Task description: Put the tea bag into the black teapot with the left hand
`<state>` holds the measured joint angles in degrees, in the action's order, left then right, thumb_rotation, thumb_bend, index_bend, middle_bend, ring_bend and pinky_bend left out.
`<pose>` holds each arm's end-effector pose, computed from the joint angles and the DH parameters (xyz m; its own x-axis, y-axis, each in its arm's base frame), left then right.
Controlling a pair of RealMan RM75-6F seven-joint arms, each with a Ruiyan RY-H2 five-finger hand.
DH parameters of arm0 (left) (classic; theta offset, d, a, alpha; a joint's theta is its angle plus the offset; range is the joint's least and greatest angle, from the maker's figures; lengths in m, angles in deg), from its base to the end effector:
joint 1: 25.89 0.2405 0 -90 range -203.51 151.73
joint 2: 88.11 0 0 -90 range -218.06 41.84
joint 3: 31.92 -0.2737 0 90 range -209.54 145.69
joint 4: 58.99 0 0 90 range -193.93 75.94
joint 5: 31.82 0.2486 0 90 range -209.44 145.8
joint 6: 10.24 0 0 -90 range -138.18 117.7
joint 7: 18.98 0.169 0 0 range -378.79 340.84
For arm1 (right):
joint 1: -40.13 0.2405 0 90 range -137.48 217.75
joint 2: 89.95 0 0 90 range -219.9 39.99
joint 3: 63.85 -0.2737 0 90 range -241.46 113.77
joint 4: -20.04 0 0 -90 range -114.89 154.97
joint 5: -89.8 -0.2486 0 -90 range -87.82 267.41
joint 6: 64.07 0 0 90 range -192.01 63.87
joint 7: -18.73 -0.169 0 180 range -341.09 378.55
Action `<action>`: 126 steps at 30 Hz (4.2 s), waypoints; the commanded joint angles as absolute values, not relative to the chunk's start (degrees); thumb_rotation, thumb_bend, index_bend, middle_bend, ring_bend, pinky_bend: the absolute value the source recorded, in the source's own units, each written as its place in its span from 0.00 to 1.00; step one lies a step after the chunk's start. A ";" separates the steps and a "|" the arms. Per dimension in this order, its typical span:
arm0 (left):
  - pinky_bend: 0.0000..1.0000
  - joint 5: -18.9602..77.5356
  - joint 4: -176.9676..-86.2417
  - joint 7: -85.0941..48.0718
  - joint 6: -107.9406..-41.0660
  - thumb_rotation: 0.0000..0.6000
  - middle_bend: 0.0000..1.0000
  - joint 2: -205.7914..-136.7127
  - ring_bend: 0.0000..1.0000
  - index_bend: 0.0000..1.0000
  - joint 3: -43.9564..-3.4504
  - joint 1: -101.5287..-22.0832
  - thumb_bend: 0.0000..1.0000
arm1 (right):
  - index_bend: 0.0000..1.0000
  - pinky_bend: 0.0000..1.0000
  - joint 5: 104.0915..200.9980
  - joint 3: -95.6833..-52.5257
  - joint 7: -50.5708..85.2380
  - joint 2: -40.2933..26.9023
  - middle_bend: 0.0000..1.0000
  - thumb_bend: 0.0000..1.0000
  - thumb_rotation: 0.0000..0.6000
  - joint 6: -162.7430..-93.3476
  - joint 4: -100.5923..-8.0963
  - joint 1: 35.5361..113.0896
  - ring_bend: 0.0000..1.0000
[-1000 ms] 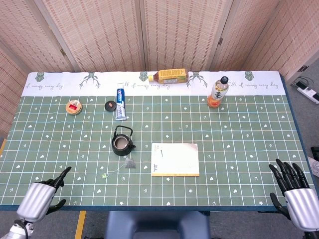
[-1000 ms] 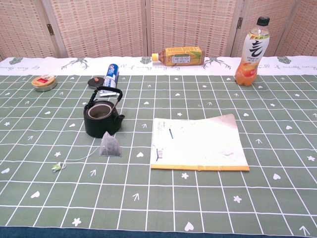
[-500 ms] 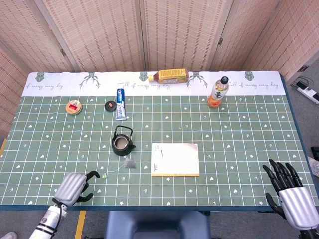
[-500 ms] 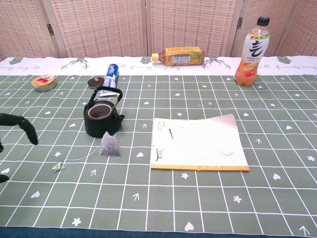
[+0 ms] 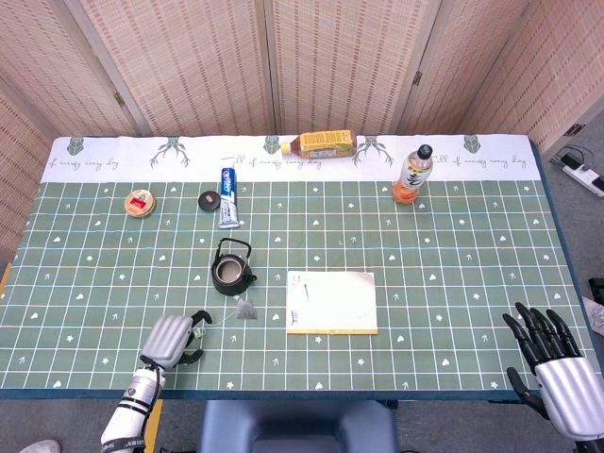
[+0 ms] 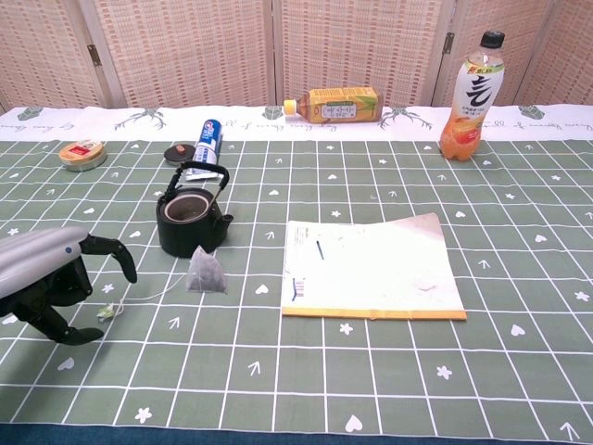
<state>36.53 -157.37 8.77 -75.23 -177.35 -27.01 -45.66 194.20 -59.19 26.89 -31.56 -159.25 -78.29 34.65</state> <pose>-0.2128 0.2567 -0.0672 0.3262 0.3567 0.8754 0.9445 -0.1614 -0.2862 -0.3058 -0.1155 0.1424 0.5006 -0.0070 0.8657 -0.8562 -0.1520 0.4939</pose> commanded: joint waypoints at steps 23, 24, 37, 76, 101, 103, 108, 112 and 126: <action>1.00 32.89 -152.39 6.85 -73.53 1.00 1.00 -178.51 1.00 0.43 -28.10 -48.06 0.33 | 0.00 0.00 194.09 -59.28 26.99 -31.51 0.00 0.42 1.00 -159.11 -78.26 34.69 0.00; 1.00 32.81 -152.28 6.73 -73.44 1.00 1.00 -178.50 1.00 0.44 -28.15 -48.12 0.34 | 0.00 0.00 194.07 -59.30 27.01 -31.49 0.00 0.42 1.00 -159.13 -78.27 34.69 0.00; 1.00 31.62 -150.99 6.94 -72.89 1.00 1.00 -178.99 1.00 0.44 -28.88 -49.03 0.34 | 0.00 0.00 194.11 -59.32 26.78 -31.62 0.00 0.42 1.00 -159.34 -78.26 34.62 0.00; 1.00 39.47 -144.36 -0.15 -75.83 1.00 1.00 -179.28 1.00 0.59 -29.74 -48.98 0.42 | 0.00 0.00 193.57 -59.48 27.23 -31.41 0.00 0.42 1.00 -158.67 -78.37 34.84 0.00; 1.00 47.08 -147.94 -2.79 -82.73 1.00 1.00 -177.55 1.00 0.66 -26.76 -49.05 0.49 | 0.00 0.00 193.43 -59.49 27.18 -31.35 0.00 0.42 1.00 -158.41 -78.45 35.01 0.00; 1.00 47.40 -149.20 -0.94 -82.99 1.00 1.00 -177.31 1.00 0.66 -26.05 -49.65 0.49 | 0.00 0.00 193.41 -59.48 26.99 -31.44 0.00 0.42 1.00 -158.38 -78.46 35.04 0.00; 1.00 47.15 -152.60 4.03 -83.13 1.00 1.00 -177.04 1.00 0.66 -24.13 -51.24 0.49 | 0.00 0.00 193.88 -59.31 26.36 -31.76 0.00 0.42 1.00 -158.81 -78.38 34.97 0.00; 1.00 46.62 -154.27 9.41 -83.12 1.00 1.00 -177.77 1.00 0.66 -22.62 -52.88 0.49 | 0.00 0.00 194.85 -58.85 25.87 -31.99 0.00 0.42 1.00 -159.43 -78.29 34.71 0.00; 1.00 39.76 -155.04 23.50 -80.52 1.00 1.00 -182.46 1.00 0.66 -16.35 -60.34 0.49 | 0.00 0.00 197.05 -57.82 22.28 -33.24 0.00 0.42 1.00 -162.05 -77.13 33.84 0.00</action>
